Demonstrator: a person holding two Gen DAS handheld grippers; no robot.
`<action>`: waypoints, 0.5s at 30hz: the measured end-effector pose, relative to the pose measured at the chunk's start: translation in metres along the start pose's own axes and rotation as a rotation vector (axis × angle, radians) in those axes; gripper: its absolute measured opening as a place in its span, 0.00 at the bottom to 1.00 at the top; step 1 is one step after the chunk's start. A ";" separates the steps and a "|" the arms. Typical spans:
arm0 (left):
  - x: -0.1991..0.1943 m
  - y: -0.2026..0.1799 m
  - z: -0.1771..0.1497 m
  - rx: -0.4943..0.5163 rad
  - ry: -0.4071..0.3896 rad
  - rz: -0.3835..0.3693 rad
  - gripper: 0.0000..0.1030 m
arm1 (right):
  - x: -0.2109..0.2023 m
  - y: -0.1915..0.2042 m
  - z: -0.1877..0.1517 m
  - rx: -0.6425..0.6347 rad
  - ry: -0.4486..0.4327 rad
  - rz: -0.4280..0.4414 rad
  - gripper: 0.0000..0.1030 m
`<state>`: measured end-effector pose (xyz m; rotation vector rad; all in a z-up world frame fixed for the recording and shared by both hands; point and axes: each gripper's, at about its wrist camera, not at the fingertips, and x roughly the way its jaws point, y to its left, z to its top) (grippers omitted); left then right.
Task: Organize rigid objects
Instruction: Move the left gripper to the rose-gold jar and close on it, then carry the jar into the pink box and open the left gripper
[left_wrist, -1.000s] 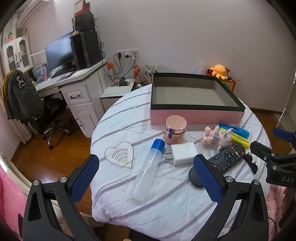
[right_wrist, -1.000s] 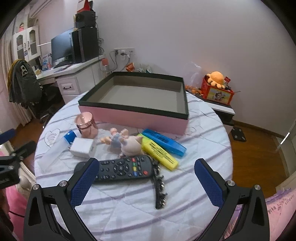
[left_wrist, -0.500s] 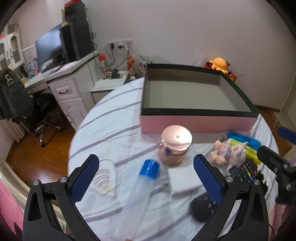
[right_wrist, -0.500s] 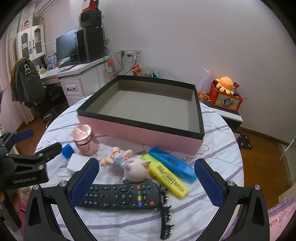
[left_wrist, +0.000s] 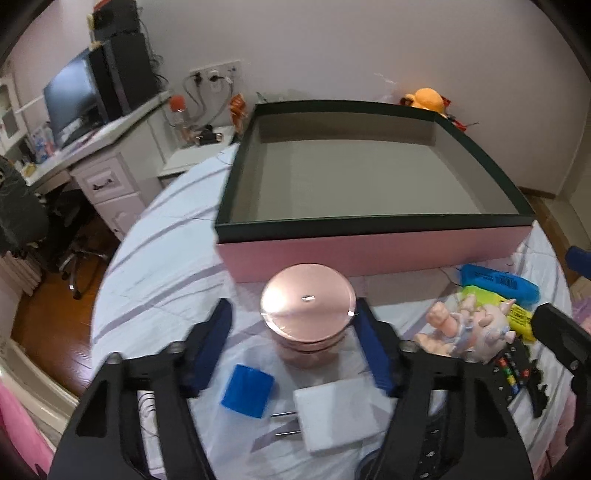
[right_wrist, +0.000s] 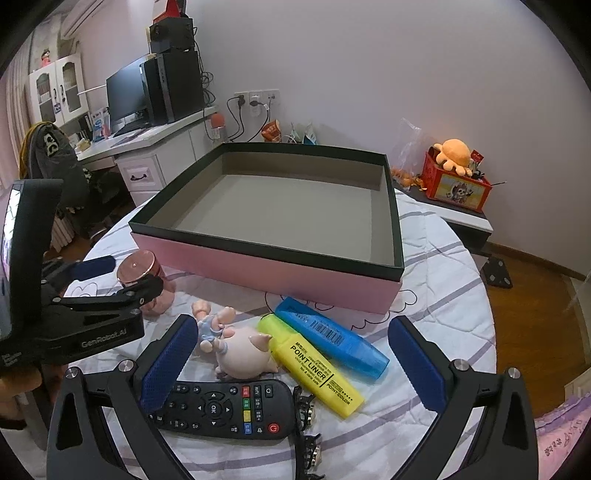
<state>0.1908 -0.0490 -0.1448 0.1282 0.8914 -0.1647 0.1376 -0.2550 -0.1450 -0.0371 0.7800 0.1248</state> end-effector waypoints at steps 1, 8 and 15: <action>0.000 -0.002 0.000 0.003 0.000 -0.010 0.47 | 0.001 -0.001 0.000 -0.001 0.001 0.004 1.00; -0.010 -0.004 -0.003 0.004 -0.018 -0.006 0.46 | 0.000 -0.005 -0.002 0.001 0.004 0.014 1.00; -0.038 -0.004 0.008 -0.002 -0.084 0.002 0.46 | -0.006 -0.009 0.008 0.000 -0.023 0.002 1.00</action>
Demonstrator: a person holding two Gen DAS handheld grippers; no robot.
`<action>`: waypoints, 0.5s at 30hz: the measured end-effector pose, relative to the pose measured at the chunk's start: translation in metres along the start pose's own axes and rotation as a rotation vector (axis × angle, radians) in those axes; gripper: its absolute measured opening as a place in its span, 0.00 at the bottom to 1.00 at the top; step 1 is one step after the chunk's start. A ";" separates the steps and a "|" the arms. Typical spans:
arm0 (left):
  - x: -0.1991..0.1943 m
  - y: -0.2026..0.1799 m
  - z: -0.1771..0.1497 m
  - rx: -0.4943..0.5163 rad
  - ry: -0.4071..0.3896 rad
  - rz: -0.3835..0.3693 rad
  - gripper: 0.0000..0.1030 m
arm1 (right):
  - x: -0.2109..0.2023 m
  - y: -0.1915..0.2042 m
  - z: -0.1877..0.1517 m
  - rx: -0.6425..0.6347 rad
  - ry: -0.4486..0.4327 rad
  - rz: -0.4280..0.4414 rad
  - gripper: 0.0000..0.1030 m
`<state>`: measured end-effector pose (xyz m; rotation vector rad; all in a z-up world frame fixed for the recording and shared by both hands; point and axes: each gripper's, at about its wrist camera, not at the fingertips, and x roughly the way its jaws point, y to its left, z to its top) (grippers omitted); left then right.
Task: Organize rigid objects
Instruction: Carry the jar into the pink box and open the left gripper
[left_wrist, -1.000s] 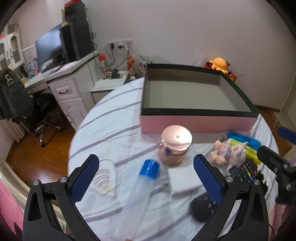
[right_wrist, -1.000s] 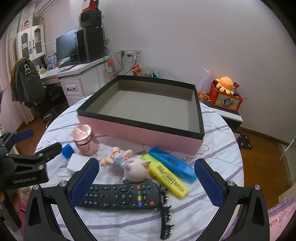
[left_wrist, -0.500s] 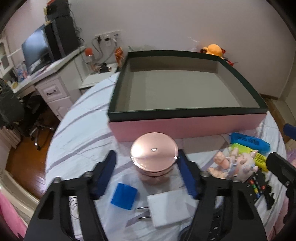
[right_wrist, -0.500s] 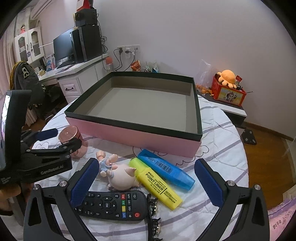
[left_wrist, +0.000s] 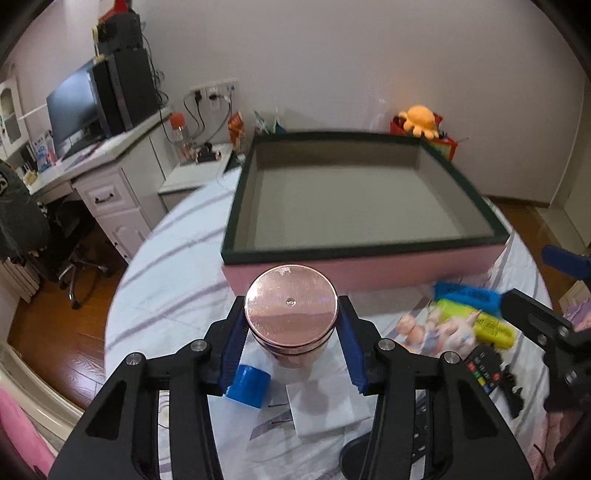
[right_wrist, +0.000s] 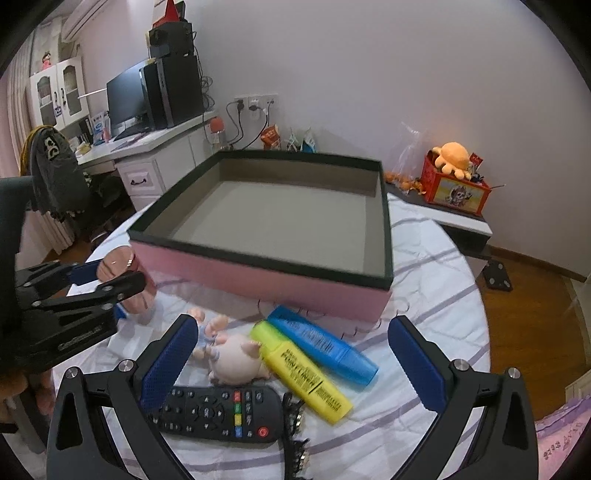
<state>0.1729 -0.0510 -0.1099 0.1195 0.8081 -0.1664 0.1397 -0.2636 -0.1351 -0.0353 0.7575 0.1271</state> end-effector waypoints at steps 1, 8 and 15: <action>-0.003 0.000 0.002 -0.001 -0.006 -0.004 0.46 | -0.001 -0.001 0.003 0.000 -0.008 0.000 1.00; -0.024 0.000 0.024 -0.002 -0.071 -0.010 0.46 | -0.002 -0.003 0.030 -0.006 -0.067 -0.012 1.00; -0.018 0.005 0.055 -0.007 -0.109 -0.016 0.46 | 0.007 -0.005 0.056 -0.001 -0.119 -0.020 1.00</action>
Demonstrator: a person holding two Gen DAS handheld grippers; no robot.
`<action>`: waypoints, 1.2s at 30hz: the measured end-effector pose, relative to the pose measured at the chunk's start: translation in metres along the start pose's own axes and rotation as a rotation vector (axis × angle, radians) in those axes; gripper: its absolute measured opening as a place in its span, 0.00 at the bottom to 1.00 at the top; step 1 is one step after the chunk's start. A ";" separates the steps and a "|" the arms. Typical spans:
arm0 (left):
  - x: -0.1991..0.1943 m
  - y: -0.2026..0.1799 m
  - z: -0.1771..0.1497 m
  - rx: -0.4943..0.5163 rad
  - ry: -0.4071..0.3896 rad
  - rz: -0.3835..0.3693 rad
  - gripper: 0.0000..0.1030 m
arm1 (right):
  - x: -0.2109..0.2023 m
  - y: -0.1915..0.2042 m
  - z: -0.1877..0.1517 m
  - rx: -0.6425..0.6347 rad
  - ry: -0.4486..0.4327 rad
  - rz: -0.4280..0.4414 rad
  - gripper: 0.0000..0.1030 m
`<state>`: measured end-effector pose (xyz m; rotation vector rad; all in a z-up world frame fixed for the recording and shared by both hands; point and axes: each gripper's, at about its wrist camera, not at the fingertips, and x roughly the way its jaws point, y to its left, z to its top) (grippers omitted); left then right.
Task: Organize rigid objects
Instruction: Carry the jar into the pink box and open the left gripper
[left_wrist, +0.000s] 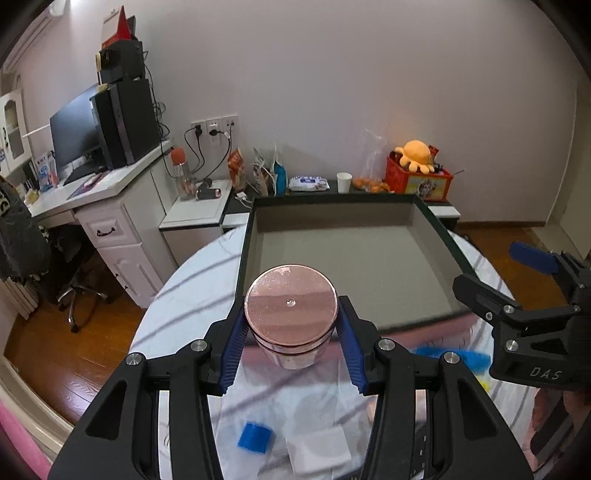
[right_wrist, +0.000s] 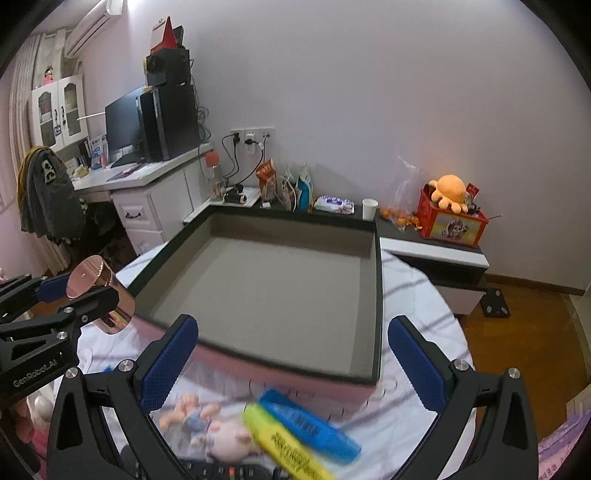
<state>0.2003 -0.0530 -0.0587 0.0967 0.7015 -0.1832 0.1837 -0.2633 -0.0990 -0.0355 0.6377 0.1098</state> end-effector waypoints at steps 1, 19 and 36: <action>0.004 0.001 0.004 -0.002 -0.001 -0.004 0.46 | 0.003 -0.001 0.003 0.001 -0.005 -0.004 1.00; 0.105 0.013 0.008 -0.019 0.165 0.050 0.46 | 0.085 -0.006 0.015 -0.005 0.080 0.000 1.00; 0.082 0.011 -0.002 -0.034 0.136 0.052 0.69 | 0.077 -0.008 0.011 0.004 0.088 0.006 1.00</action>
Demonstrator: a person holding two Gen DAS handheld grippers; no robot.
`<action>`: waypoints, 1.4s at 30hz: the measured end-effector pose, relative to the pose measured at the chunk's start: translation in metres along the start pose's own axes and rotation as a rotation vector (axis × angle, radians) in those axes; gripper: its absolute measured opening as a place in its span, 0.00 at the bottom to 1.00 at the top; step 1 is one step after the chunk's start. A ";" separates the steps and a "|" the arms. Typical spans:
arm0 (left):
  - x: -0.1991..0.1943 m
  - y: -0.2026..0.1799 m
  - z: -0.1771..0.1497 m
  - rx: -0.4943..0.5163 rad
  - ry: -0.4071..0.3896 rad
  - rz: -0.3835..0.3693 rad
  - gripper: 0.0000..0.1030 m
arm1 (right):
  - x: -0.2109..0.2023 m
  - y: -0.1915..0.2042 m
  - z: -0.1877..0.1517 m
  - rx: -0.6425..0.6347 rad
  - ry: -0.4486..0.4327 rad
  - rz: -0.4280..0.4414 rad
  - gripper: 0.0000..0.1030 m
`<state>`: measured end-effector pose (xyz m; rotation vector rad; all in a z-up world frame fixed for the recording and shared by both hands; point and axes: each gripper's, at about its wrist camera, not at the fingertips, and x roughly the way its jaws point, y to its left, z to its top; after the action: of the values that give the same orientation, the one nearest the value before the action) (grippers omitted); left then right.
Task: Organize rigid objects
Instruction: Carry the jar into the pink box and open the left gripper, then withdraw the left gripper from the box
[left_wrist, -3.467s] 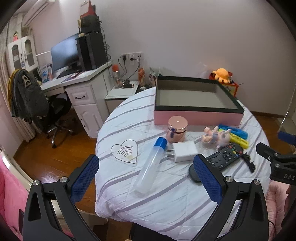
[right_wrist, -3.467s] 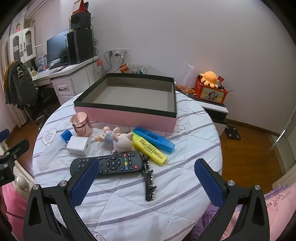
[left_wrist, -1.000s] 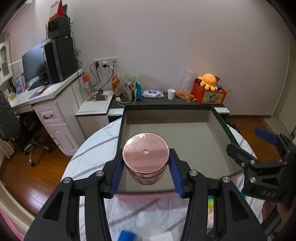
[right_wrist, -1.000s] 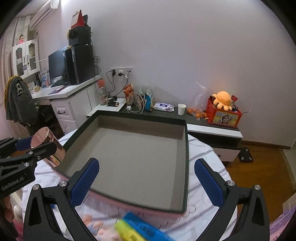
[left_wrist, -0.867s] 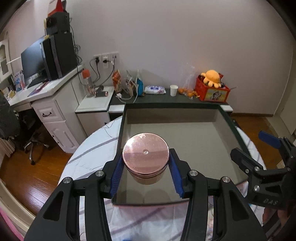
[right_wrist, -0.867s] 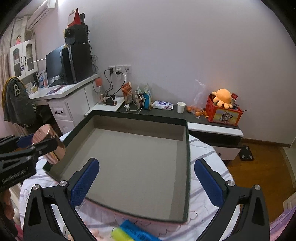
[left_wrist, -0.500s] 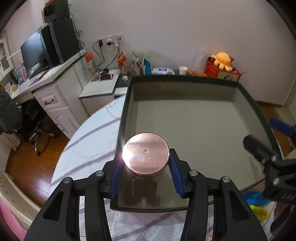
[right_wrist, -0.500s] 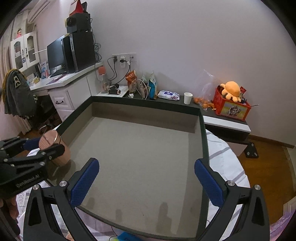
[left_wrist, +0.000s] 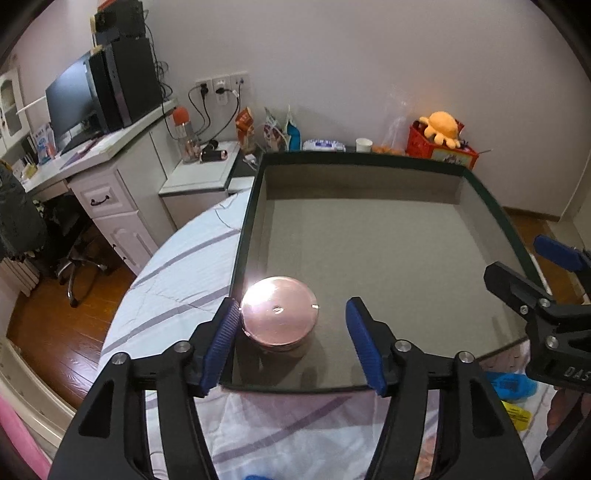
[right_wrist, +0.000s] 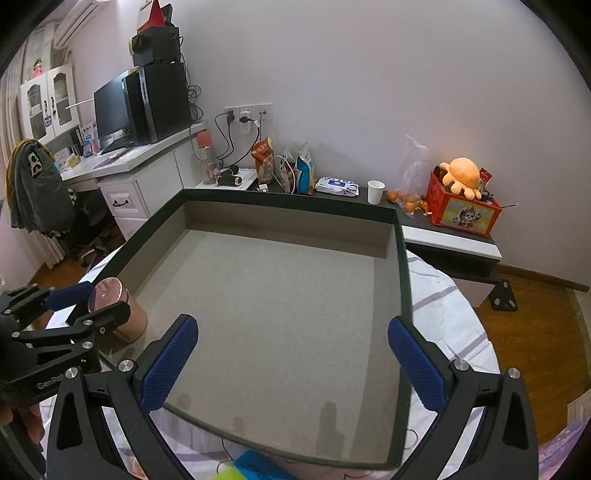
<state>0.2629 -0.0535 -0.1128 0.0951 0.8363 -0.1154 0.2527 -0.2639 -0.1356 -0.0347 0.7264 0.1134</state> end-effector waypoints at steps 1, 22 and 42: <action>-0.010 -0.001 0.000 0.005 -0.029 0.036 0.81 | -0.003 -0.001 0.000 0.005 -0.001 -0.001 1.00; -0.185 0.028 -0.076 -0.046 -0.243 0.034 1.00 | -0.159 0.008 -0.051 0.062 -0.134 -0.027 1.00; -0.235 0.021 -0.124 0.003 -0.289 0.024 1.00 | -0.222 0.036 -0.090 0.043 -0.182 -0.051 1.00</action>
<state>0.0185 -0.0012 -0.0196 0.0886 0.5468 -0.1046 0.0242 -0.2552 -0.0553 -0.0022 0.5458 0.0512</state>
